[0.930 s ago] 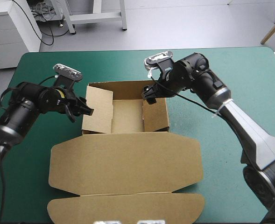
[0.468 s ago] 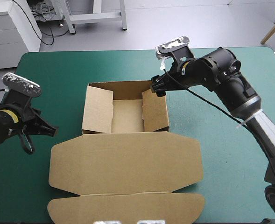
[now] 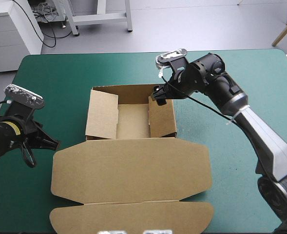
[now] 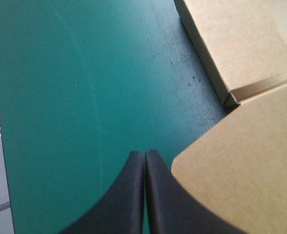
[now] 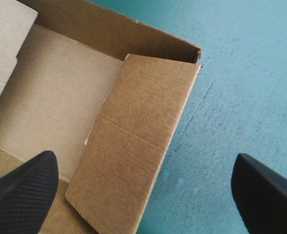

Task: Fold the box

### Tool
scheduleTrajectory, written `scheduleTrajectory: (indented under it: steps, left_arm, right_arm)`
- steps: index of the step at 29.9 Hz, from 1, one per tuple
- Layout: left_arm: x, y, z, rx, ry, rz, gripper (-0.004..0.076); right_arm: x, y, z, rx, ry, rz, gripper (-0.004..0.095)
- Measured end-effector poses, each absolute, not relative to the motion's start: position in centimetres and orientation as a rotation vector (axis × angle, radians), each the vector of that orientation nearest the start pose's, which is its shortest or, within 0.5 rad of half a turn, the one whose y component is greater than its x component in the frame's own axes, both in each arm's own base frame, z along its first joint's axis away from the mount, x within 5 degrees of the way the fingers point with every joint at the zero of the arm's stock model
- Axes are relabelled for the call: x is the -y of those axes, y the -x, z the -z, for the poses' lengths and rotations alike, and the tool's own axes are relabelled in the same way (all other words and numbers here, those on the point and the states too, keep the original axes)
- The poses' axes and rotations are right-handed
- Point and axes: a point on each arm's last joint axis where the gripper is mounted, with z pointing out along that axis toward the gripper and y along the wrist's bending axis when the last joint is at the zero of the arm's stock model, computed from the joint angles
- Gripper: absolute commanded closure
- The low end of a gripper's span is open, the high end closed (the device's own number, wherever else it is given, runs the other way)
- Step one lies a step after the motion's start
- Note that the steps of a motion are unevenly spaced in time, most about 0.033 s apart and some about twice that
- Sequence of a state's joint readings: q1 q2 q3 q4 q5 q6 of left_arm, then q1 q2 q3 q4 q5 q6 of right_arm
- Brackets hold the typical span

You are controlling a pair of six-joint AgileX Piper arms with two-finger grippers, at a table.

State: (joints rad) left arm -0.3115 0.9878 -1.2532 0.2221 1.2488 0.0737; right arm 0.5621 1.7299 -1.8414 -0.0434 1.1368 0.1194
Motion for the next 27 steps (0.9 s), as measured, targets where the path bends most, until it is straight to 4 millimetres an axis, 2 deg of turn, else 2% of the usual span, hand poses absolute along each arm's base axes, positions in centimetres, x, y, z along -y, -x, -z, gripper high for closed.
scheduleTrajectory:
  steps: [9,13,15,17,20,25,26,27]
  left_arm:
    - [3.2,-15.0,-35.0,-2.585,-0.531,-0.169,0.0734]
    - [3.4,-14.5,-33.4,-2.603,-0.537,-0.117,0.0734]
    - [3.4,-14.4,-33.0,-2.610,-0.539,-0.112,0.0734]
    - [3.4,-14.3,-33.0,-2.608,-0.539,-0.110,0.0734]
    - [3.4,-14.3,-33.0,-2.598,-0.537,-0.108,0.0734]
    - [3.5,-14.5,-33.1,-2.576,-0.533,-0.103,0.0734]
    - [3.5,-14.5,-33.1,-2.574,-0.533,-0.102,0.0734]
    - [3.5,-14.5,-33.2,-2.571,-0.533,-0.102,0.0734]
  right_arm:
    - [-21.9,-35.9,-32.1,-2.653,0.536,-0.228,0.0031]
    - [-21.8,-37.5,-29.1,-2.736,0.491,-0.268,0.0032]
    - [-21.6,-38.0,-28.3,-2.754,0.481,-0.270,0.0059]
    - [-21.3,-38.3,-28.1,-2.757,0.487,-0.266,0.0140]
    - [-21.2,-38.3,-28.1,-2.751,0.504,-0.265,0.0356]
    - [-21.3,-38.3,-28.1,-2.750,0.512,-0.268,0.0860]
    - [-21.2,-38.3,-28.1,-2.749,0.513,-0.263,0.0927]
    - [-21.2,-38.4,-28.1,-2.748,0.514,-0.258,0.0917]
